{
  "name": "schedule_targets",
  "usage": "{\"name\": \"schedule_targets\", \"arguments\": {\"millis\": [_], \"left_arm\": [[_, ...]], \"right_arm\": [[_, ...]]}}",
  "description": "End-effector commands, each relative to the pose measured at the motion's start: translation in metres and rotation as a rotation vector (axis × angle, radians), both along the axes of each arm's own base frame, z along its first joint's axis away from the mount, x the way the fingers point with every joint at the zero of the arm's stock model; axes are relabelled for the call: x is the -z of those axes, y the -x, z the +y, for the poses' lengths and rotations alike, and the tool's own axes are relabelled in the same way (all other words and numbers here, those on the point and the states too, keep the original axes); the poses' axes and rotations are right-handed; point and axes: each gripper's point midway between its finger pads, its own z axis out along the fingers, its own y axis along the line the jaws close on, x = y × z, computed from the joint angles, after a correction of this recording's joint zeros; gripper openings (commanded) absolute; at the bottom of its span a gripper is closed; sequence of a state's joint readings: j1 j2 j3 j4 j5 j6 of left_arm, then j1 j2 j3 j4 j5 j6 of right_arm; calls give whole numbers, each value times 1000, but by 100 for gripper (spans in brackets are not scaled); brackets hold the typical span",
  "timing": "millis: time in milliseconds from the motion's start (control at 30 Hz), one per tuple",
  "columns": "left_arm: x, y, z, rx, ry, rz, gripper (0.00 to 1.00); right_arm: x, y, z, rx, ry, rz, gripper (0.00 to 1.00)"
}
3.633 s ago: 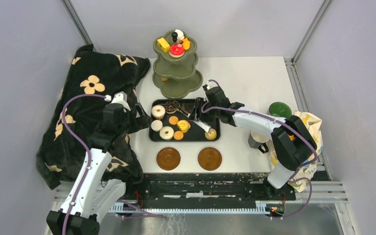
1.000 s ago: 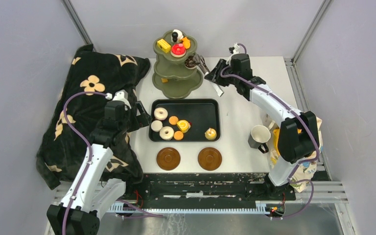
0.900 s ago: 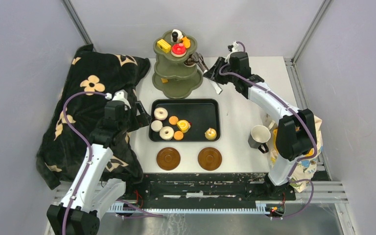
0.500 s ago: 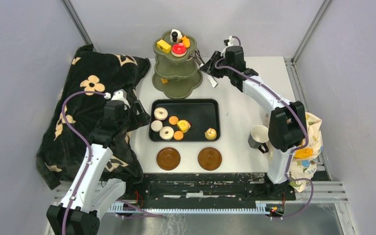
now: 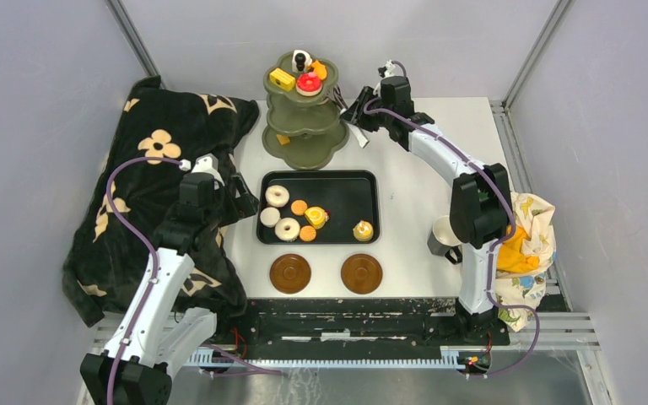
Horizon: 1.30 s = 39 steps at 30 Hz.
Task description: Serve the afternoon tea
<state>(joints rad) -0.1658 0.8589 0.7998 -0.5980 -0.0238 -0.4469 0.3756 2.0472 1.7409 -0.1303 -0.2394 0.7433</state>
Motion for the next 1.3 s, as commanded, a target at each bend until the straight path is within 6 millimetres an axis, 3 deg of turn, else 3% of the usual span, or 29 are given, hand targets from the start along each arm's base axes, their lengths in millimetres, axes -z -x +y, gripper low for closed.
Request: {"name": "schedule_targets", "arguments": {"millis": [0,100,367,767,933,1100,1267], "left_arm": [[-18,-5,-2,25,-6,-55,99],[-20,-4,-2,23,-3,-61,99],[-24,-5,-3,22,2,-71,99],[-32,-3,-5,31,18,-91,99],[-33,0,-6,37,23,-92,99],[-35,0,-7,44,27,-101,99],[-35,3,-11,58,49,-105,99]], "right_arm": [[-39,-13,6,-10,-36,-110,13],[-40,-12,8,-25,-47,-104,28],[-52,-5,-1,-5,-16,-127,49],[-80,18,-23,24,57,-185,52],[-78,36,-39,36,119,-187,53],[-76,68,-56,26,177,-187,52],[-60,114,-90,14,328,-167,49]]}}
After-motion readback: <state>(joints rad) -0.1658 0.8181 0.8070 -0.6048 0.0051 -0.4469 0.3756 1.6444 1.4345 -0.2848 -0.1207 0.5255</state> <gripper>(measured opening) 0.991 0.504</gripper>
